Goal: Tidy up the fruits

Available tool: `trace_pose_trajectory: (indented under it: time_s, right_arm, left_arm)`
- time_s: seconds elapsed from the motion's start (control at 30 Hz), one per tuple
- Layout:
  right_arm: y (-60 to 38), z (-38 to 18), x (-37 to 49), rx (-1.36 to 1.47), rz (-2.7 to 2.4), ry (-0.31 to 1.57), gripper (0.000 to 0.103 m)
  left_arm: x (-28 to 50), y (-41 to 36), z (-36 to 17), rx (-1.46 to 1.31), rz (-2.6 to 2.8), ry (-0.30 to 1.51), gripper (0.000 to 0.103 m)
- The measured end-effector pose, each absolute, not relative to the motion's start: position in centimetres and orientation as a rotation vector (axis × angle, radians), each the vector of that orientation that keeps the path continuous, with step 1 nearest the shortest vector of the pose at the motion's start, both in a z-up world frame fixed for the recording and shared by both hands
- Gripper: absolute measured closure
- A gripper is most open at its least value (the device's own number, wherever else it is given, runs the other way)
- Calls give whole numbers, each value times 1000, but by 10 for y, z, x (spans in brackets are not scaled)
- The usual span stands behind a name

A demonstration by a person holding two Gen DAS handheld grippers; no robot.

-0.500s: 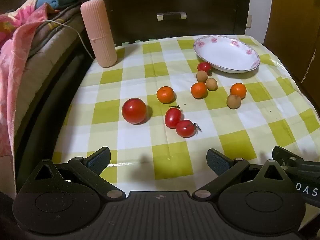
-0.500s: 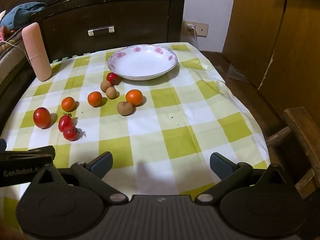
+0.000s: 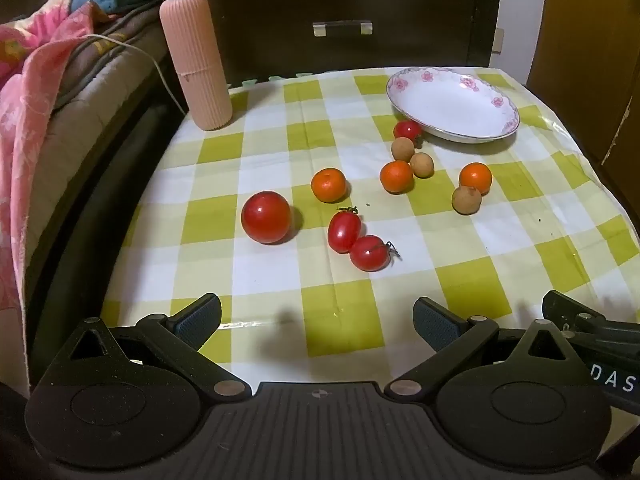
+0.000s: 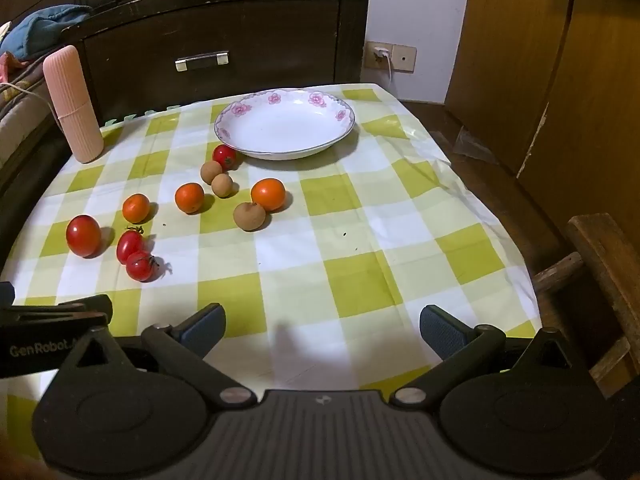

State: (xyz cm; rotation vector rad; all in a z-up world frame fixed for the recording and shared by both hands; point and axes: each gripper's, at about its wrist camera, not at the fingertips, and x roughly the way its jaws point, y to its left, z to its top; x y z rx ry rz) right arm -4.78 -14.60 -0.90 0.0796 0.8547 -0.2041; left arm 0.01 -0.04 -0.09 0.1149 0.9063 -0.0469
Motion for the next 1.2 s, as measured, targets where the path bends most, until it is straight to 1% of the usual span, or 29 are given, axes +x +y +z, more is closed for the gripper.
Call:
trace_pose_trajectory:
  time_s: [1.2]
  right_arm:
    - [-147,-13,-45,86,-202,867,1]
  left_arm:
    - [0,1,-6,131,-41,918,1]
